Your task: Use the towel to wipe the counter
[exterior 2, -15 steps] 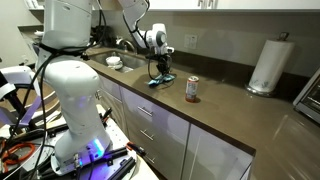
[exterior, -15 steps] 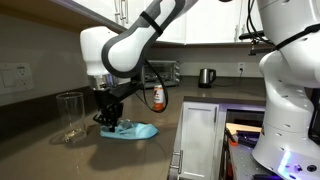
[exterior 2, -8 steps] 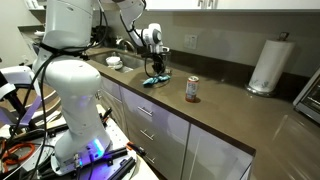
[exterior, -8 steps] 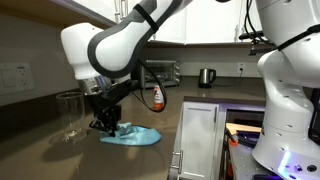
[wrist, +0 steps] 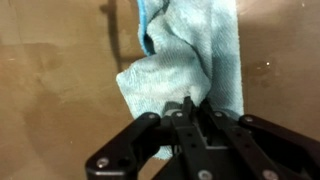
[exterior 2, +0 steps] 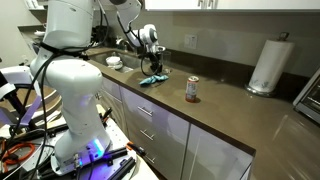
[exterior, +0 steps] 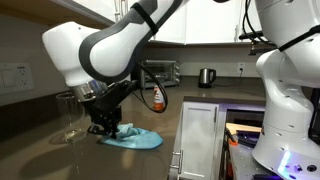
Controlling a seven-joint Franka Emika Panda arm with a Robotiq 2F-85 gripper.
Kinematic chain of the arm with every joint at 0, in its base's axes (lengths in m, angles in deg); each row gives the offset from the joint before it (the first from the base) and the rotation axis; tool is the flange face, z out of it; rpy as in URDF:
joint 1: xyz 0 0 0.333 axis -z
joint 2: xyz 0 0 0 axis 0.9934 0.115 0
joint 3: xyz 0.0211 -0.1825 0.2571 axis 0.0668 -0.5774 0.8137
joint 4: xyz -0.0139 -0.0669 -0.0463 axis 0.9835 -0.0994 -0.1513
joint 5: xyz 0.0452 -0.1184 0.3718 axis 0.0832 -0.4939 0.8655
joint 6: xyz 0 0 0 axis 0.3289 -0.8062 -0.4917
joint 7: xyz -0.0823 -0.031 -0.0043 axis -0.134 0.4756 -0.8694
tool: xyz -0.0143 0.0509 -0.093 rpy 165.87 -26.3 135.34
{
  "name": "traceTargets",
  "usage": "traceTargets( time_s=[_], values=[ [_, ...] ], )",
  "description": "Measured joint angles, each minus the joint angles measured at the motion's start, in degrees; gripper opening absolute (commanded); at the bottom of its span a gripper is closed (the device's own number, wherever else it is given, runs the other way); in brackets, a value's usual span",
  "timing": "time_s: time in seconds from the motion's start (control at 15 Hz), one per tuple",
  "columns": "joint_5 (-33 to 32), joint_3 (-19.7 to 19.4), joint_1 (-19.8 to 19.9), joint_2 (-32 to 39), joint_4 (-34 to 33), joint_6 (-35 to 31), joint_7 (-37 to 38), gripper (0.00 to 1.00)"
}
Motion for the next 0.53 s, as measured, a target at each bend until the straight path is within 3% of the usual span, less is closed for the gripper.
traceTargets(
  time_s=[0.53],
  values=[
    [-0.54, 1.88, -0.43, 0.69, -1.18, 0.84, -0.16, 0.04]
  ],
)
